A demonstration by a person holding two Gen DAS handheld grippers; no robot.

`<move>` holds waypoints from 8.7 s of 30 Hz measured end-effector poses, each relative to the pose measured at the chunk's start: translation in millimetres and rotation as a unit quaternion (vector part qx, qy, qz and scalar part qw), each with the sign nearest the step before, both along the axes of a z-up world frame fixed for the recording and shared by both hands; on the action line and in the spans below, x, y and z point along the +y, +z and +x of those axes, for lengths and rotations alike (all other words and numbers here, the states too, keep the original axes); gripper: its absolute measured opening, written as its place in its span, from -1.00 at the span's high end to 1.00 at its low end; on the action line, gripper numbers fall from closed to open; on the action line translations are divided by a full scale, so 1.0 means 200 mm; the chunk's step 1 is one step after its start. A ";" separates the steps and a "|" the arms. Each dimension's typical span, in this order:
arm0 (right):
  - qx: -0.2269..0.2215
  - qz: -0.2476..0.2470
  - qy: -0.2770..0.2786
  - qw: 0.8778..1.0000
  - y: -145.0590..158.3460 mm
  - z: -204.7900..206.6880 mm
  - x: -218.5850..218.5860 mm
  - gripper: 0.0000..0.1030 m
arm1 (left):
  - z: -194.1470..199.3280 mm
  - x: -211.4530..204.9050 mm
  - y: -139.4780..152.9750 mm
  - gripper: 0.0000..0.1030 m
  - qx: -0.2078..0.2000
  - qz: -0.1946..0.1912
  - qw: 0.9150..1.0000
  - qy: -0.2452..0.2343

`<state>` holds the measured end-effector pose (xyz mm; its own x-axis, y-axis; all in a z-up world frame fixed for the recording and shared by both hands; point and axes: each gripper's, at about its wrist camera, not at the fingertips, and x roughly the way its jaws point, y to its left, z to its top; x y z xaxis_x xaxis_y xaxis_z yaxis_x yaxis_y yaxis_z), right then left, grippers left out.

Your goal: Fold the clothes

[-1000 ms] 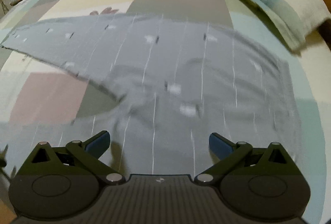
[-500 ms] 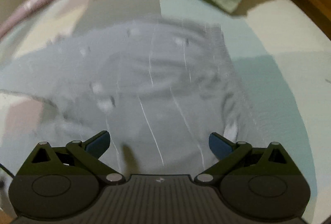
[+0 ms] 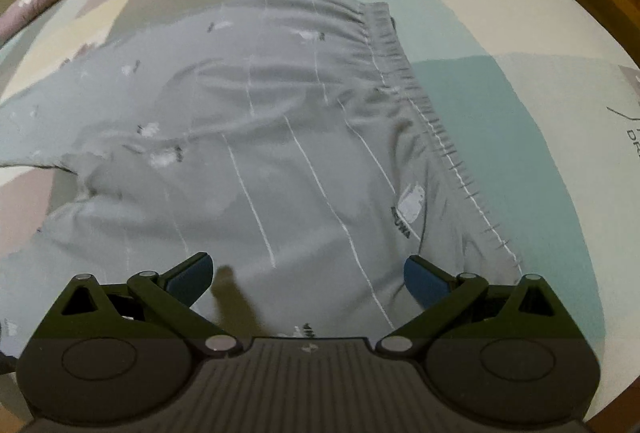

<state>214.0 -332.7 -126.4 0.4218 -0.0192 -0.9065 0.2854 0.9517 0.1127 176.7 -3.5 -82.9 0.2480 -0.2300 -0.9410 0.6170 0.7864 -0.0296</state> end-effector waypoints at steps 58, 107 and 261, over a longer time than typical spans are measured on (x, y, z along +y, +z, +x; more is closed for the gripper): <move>-0.056 0.034 0.144 0.987 0.07 0.69 0.93 -1.00 | 0.47 0.75 0.16 -0.13 -0.083 -0.032 0.994 0.071; 0.171 0.357 0.435 0.809 -0.12 1.66 -0.57 -1.00 | 0.86 -0.80 0.15 -0.13 -0.004 -0.081 0.996 -0.024; -0.073 -0.302 0.762 0.568 0.29 -0.39 -0.06 0.91 | 0.29 -1.00 0.08 1.00 0.294 0.006 0.775 -0.559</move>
